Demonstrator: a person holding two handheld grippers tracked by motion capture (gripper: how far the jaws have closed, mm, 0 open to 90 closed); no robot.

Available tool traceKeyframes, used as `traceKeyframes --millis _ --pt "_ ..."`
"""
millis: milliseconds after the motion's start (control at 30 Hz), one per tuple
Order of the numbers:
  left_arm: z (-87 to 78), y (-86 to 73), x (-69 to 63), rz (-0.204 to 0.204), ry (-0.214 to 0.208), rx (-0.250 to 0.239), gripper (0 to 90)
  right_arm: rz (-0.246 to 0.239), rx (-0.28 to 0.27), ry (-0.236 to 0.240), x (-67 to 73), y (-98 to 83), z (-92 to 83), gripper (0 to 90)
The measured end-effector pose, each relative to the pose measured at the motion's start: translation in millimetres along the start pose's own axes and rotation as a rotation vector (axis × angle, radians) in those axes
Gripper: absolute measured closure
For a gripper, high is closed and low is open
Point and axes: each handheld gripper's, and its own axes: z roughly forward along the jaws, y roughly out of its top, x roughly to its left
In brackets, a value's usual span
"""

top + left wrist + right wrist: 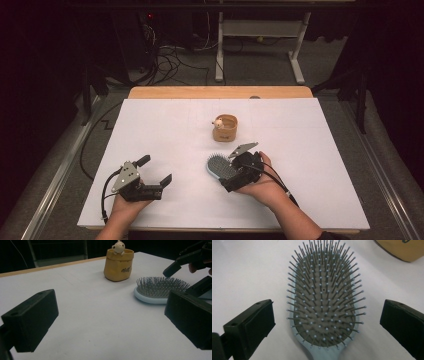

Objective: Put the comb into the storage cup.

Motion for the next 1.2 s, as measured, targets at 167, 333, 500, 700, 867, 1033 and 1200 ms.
traceKeyframes --millis 167,333,500,700,867,1033,1200 --pt "-0.4 -0.4 0.2 -0.002 0.001 -0.003 0.0 -0.008 0.009 0.0 0.6 1.7 2.6 0.2" --pt "-0.3 -0.9 0.3 0.0 0.002 -0.003 0.0 -0.007 0.023 -0.003 2.4 5.3 5.7 0.2" --pt "-0.6 -0.5 -0.1 -0.003 0.0 -0.011 0.0 -0.016 0.045 -0.008 4.5 10.1 11.0 0.2" --pt "-0.1 -0.7 0.5 -0.002 0.001 -0.008 0.0 -0.041 0.067 -0.005 7.7 17.4 20.9 0.2" --pt "-2.0 -0.2 0.5 0.0 0.001 -0.014 0.0 -0.048 0.078 -0.01 9.2 20.5 23.9 0.2" --pt "-1.6 -0.3 0.2 -0.003 -0.006 -0.012 0.0 -0.05 0.1 -0.024 12.0 27.1 29.7 0.2" --pt "-2.1 0.0 0.4 -0.004 -0.007 -0.015 0.0 -0.046 0.125 -0.029 11.4 31.1 33.8 0.2"
